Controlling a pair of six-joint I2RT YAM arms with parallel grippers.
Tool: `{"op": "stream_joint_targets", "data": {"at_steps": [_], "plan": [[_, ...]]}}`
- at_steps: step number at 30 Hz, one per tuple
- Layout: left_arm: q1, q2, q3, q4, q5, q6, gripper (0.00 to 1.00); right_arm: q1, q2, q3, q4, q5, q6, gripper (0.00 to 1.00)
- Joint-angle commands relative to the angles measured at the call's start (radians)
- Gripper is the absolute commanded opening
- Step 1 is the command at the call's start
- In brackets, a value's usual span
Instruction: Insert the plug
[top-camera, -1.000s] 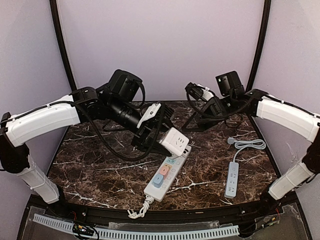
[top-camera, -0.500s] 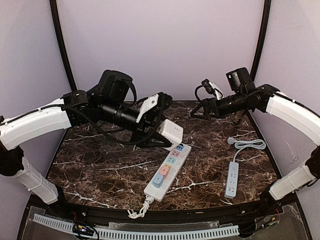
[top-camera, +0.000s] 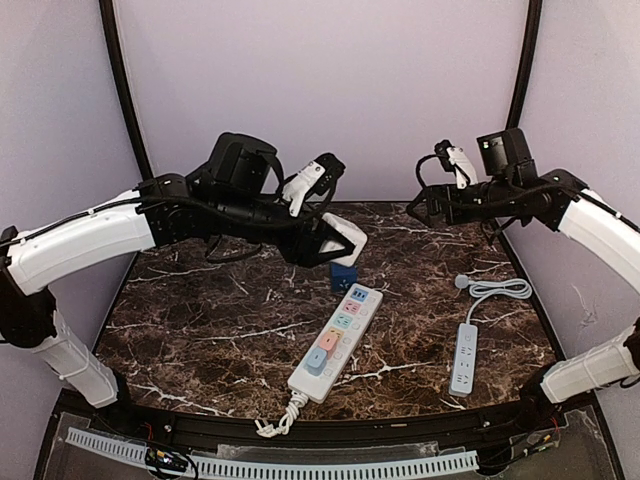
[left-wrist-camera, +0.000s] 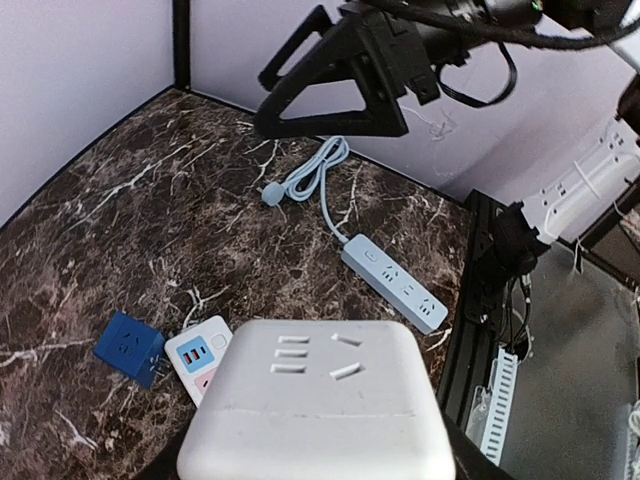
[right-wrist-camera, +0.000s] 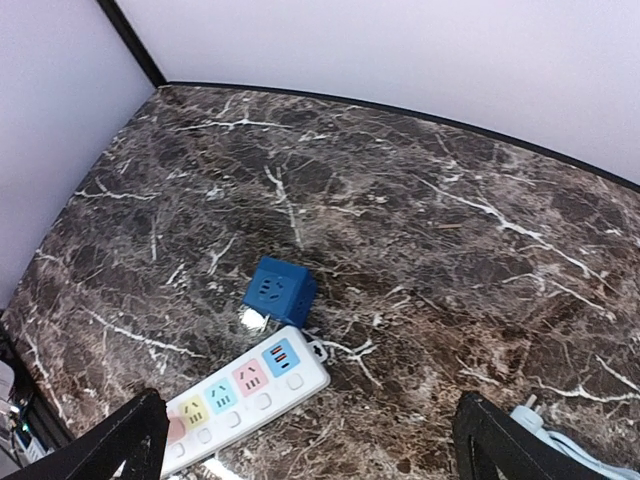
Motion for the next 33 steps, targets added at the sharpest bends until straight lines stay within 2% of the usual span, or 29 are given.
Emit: {"op": "stream_joint_targets", "data": {"at_steps": [1, 6, 12, 17, 25, 30, 33], "plan": [[-0.005, 0.022, 0.08, -0.055, -0.127, -0.231, 0.01, -0.004, -0.008, -0.012, 0.038, 0.202, 0.041, 0.99], [-0.004, 0.093, 0.162, -0.179, -0.213, -0.433, 0.01, -0.008, -0.003, -0.022, 0.133, 0.25, 0.082, 0.99], [-0.004, 0.168, 0.22, -0.321, -0.218, -0.583, 0.01, -0.011, 0.061, 0.006, 0.155, 0.237, 0.114, 0.99], [-0.003, 0.299, 0.386, -0.505, -0.207, -0.589, 0.01, -0.014, 0.09, 0.04, 0.15, 0.227, 0.076, 0.99], [0.018, 0.429, 0.564, -0.603, -0.166, -0.6, 0.01, -0.024, 0.085, 0.091, 0.093, 0.255, -0.007, 0.99], [0.049, 0.482, 0.624, -0.609, -0.115, -0.607, 0.01, -0.027, 0.071, 0.157, -0.009, 0.259, -0.012, 0.99], [0.082, 0.524, 0.659, -0.64, -0.099, -0.607, 0.01, -0.027, 0.036, 0.134, -0.05, 0.268, -0.008, 0.99]]}}
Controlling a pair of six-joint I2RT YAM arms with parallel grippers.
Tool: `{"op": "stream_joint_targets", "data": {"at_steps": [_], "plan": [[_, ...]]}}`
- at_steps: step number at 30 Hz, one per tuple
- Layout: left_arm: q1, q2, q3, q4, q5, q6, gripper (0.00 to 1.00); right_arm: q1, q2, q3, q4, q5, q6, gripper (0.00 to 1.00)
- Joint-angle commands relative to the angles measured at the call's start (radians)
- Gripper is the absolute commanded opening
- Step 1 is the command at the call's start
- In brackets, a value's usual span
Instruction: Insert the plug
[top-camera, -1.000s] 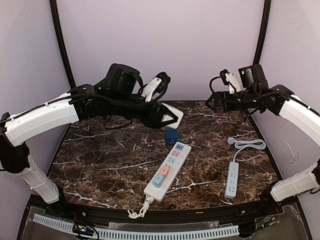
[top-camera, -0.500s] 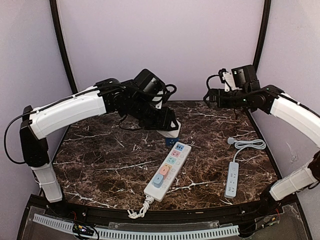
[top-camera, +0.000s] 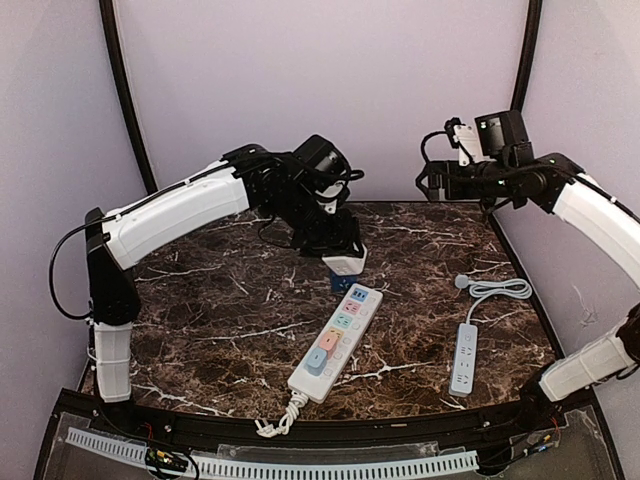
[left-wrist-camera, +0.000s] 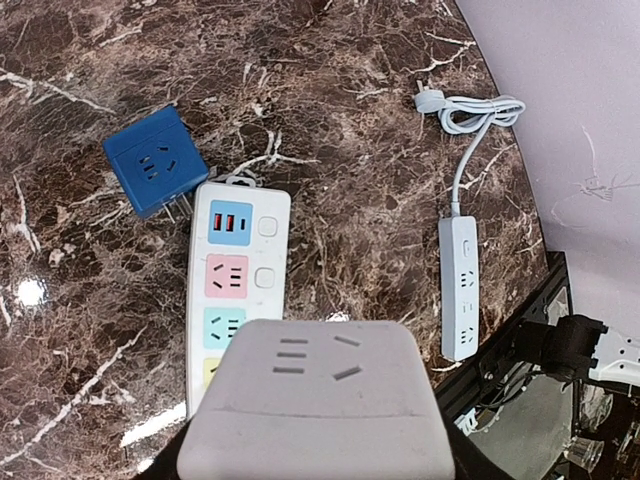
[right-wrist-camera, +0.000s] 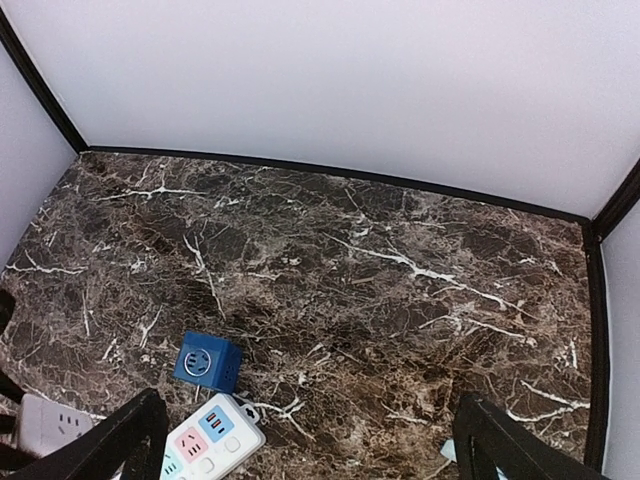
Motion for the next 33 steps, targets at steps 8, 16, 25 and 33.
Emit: {"op": "stream_joint_targets", "data": {"at_steps": [8, 16, 25, 33], "plan": [[0.079, 0.097, 0.134, -0.217, 0.032, 0.052, 0.01, -0.007, -0.142, -0.11, -0.108, 0.022, 0.007, 0.99], [0.074, 0.134, 0.127, -0.235, 0.088, 0.088, 0.01, -0.007, -0.137, -0.151, -0.125, -0.001, -0.001, 0.99], [0.044, 0.206, 0.159, -0.233, 0.124, 0.134, 0.01, -0.007, -0.16, -0.181, -0.136, -0.013, -0.014, 0.99], [0.036, 0.264, 0.202, -0.28, 0.119, 0.166, 0.01, -0.007, -0.2, -0.223, -0.142, -0.012, -0.016, 0.99]]}}
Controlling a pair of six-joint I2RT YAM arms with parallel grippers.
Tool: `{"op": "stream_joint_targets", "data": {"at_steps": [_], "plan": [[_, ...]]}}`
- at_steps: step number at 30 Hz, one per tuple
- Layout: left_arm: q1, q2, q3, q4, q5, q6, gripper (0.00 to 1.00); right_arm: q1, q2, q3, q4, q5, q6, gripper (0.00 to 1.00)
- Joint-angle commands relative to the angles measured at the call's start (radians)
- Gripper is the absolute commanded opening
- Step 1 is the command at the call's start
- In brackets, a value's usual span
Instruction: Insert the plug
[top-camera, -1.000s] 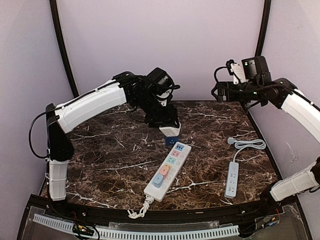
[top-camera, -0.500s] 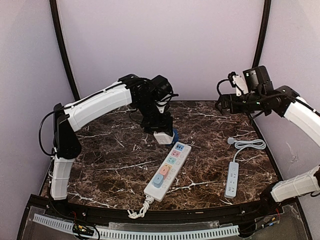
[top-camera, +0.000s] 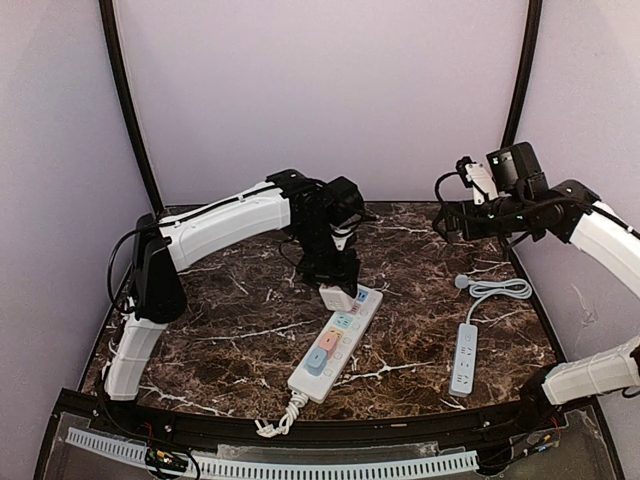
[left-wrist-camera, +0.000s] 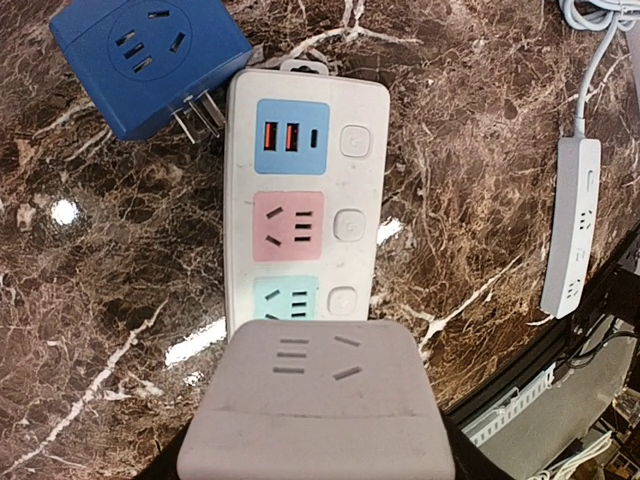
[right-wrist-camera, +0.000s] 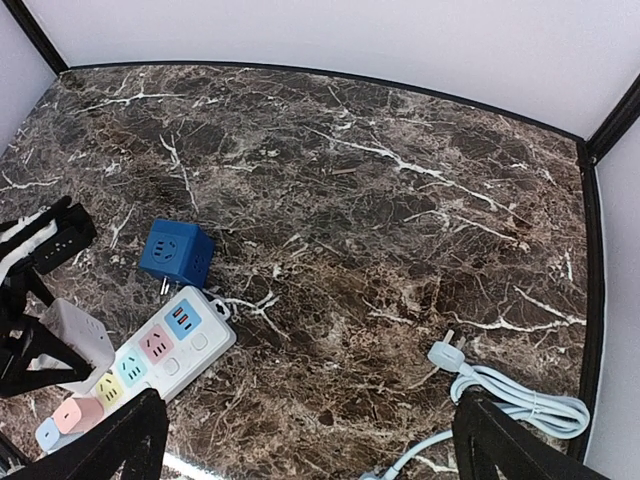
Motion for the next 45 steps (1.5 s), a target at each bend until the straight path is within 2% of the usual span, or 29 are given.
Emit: {"op": "stream_joint_targets", "data": {"at_steps": [1, 24, 45], "plan": [[-0.006, 0.005, 0.049, -0.061, 0.007, 0.029, 0.01, -0.006, -0.037, -0.032, 0.0, -0.003, -0.007, 0.99], [-0.029, 0.071, 0.051, -0.087, -0.032, -0.083, 0.01, -0.006, -0.074, -0.07, -0.004, -0.006, -0.016, 0.99], [-0.03, 0.102, 0.051, -0.051, -0.051, -0.061, 0.01, -0.006, -0.104, -0.092, -0.012, -0.003, -0.014, 0.99]]}}
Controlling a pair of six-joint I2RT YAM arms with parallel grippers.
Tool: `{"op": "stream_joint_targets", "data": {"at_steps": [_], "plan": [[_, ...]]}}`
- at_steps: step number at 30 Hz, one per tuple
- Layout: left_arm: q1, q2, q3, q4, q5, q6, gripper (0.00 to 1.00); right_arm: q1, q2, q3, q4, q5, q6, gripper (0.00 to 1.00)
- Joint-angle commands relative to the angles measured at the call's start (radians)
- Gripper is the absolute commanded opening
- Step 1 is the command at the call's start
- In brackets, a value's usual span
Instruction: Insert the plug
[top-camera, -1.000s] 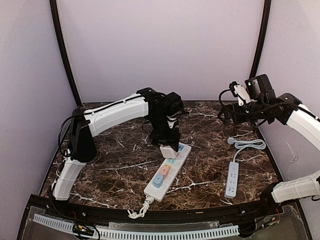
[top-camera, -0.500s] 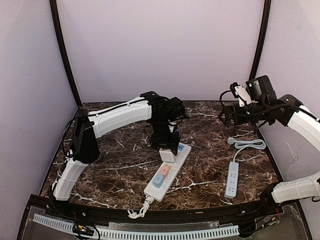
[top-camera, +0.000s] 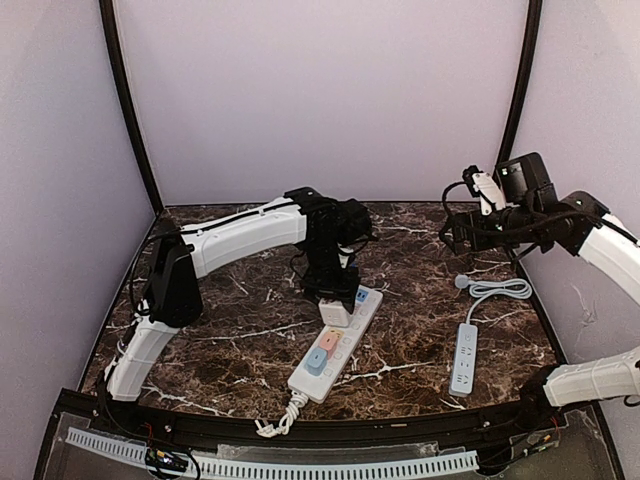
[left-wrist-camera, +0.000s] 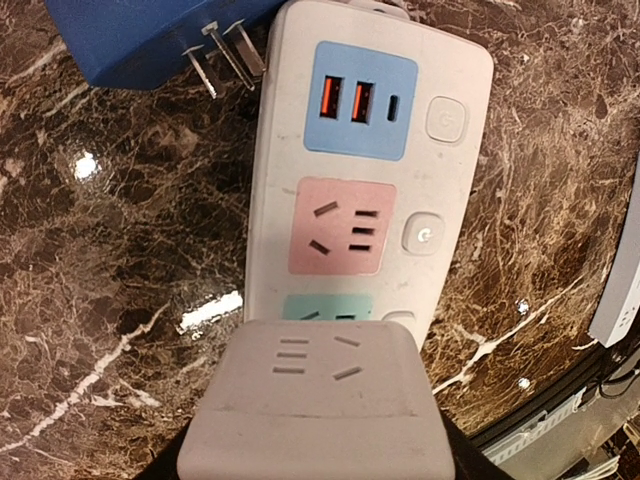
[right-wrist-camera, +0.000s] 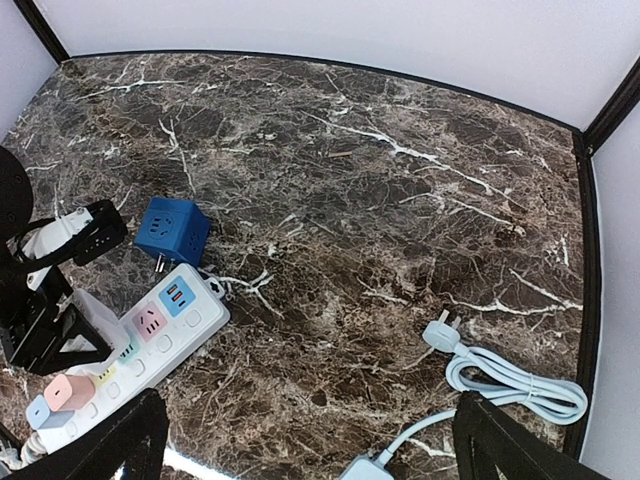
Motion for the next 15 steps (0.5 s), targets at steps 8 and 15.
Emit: {"op": "stream_joint_targets", "data": {"at_steps": [8, 15], "plan": [[-0.005, 0.005, 0.023, 0.004, -0.018, 0.012, 0.01, -0.006, -0.026, -0.021, -0.002, 0.0, 0.003, 0.98], [-0.005, 0.005, 0.026, 0.015, -0.023, 0.011, 0.01, -0.006, -0.027, -0.021, -0.002, -0.001, 0.001, 0.99]]}}
